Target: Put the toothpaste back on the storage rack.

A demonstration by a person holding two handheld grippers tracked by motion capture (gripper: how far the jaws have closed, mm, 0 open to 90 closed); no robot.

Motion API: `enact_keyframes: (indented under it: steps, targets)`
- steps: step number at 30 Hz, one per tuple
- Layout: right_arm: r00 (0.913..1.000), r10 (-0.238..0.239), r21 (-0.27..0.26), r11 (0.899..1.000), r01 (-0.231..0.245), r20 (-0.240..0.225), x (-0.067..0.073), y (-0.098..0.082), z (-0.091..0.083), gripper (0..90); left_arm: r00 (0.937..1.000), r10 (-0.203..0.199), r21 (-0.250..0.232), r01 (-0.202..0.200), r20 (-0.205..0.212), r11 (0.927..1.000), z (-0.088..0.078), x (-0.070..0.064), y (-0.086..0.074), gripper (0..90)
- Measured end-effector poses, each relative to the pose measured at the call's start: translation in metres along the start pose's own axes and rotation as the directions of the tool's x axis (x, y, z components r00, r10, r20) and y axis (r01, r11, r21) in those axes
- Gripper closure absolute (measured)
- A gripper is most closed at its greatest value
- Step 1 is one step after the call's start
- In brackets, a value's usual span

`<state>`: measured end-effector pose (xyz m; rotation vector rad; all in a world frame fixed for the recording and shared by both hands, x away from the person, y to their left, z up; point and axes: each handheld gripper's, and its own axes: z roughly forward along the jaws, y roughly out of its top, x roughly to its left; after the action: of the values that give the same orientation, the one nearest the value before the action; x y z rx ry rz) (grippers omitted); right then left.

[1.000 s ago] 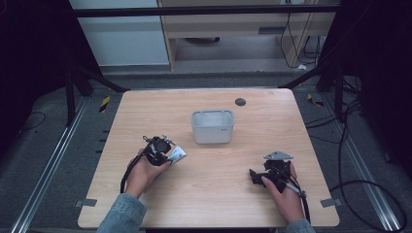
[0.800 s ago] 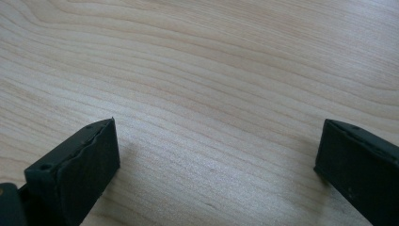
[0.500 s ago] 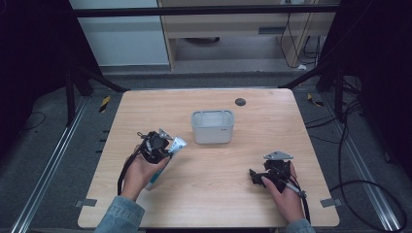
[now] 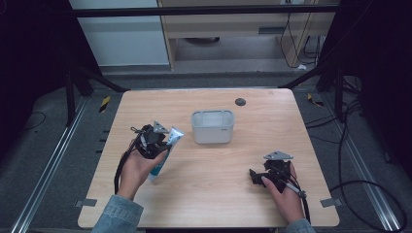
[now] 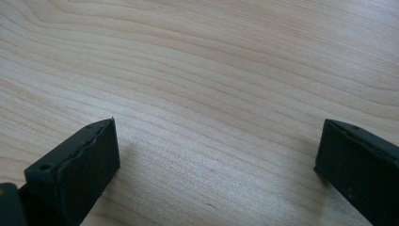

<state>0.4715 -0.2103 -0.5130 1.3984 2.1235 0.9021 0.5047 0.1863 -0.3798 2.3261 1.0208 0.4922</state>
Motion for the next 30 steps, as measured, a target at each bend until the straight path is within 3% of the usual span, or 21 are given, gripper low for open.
enact_keyframes:
  steps: [11, 19, 24, 27, 30]
  targets:
    - [1.0000, 0.000, 0.000, 1.000, 0.000, 0.000, 0.000, 0.000, 0.000, 0.4, 0.9998, 0.002, -0.080, -0.003, -0.022, 0.9968, -0.029, 0.001, 0.011, 81.5]
    - [1.0000, 0.000, 0.000, 1.000, 0.000, 0.000, 0.000, 0.000, 0.000, 0.3, 0.9997, 0.004, -0.112, -0.007, -0.026, 0.9937, -0.037, -0.001, 0.019, 81.6]
    - [1.0000, -0.002, 0.000, 1.000, 0.002, 0.000, 0.000, 0.000, 0.000, 0.3, 0.9999, 0.005, -0.130, -0.007, -0.010, 0.9915, -0.037, -0.002, 0.024, 81.5]
    - [1.0000, -0.002, 0.000, 1.000, 0.002, 0.000, 0.000, 0.000, 0.000, 0.4, 0.9994, -0.008, -0.166, 0.014, 0.035, 0.9860, -0.035, -0.005, 0.028, 81.5]
    - [1.0000, -0.001, 0.000, 1.000, 0.001, 0.000, 0.000, 0.000, 0.000, 0.4, 0.9995, 0.006, -0.181, 0.000, 0.032, 0.9835, -0.033, -0.011, 0.036, 81.6]
